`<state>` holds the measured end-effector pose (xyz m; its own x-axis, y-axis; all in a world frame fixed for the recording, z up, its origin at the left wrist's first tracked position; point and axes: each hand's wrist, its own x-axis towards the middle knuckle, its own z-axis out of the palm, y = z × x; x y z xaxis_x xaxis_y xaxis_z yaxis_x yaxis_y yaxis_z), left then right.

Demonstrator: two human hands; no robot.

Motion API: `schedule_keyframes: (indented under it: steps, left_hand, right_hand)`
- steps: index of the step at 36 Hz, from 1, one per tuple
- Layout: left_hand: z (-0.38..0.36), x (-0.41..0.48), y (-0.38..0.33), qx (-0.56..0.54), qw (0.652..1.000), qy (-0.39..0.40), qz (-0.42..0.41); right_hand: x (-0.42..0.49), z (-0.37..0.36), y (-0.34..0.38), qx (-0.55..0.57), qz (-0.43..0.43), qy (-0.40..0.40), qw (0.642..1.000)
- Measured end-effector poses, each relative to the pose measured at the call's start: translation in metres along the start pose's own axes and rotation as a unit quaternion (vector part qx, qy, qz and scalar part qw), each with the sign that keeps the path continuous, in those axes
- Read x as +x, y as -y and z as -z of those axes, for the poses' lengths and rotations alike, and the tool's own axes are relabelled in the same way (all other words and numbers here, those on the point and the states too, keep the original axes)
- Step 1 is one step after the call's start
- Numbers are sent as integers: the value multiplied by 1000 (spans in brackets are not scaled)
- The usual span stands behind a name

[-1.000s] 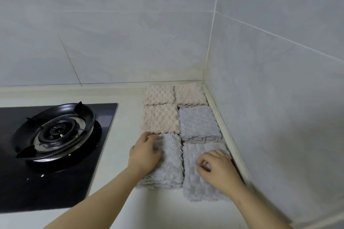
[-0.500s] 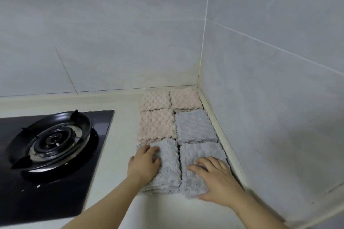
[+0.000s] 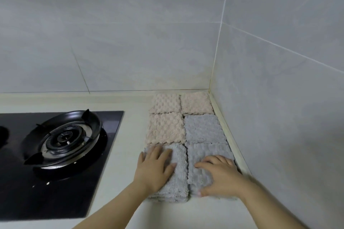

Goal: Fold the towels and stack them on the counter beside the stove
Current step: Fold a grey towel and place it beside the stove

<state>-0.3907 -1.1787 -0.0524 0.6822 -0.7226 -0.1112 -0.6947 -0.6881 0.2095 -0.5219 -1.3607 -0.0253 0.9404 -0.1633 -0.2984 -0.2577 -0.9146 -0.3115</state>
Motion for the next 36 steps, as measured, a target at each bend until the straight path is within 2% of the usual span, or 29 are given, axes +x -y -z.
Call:
schedule_keyframes:
  steps: [2,4,6,8,11,14,18,20,23,27,29,30,33,36]
  left_hand:
    - [1,-4,-7,-6,999,10,-47]
    - [0,-4,-11,7,995,59,-85]
    - [-4,-1,-12,29,991,96,-87]
    - [-7,5,-13,44,991,104,-67]
    - [-11,15,-17,63,992,100,-44]
    - [-11,19,-17,43,994,86,-56]
    - [-6,8,-5,1,992,37,-123]
    - [-3,2,1,49,982,10,-181]
    - [-6,-1,8,115,980,60,-149]
    - [-10,9,7,142,976,56,-158]
    - [-12,12,3,156,975,58,-149]
    - [-12,13,1,155,976,58,-144]
    - [-8,14,-3,146,974,52,-166]
    - [-9,23,-2,119,974,78,-174]
  right_hand:
    - [-2,12,6,66,-11,-30,997]
    - [-1,19,8,90,-21,-109,990]
    - [3,19,6,41,-34,-175,983]
    - [8,14,4,-12,-57,-198,979]
    - [11,3,4,-32,-63,-174,982]
    - [9,-11,6,-39,-26,-112,993]
    - [1,-23,2,-65,43,-41,996]
    - [-1,-24,-2,-86,52,-19,995]
    - [5,-27,-10,-125,51,-21,991]
    - [10,-26,-9,-147,56,-51,986]
    - [14,-29,-9,-153,20,-48,987]
    - [17,-31,-10,-152,14,-62,986]
    - [19,-26,-10,-144,0,-36,989]
    - [24,-17,-12,-118,45,-13,992]
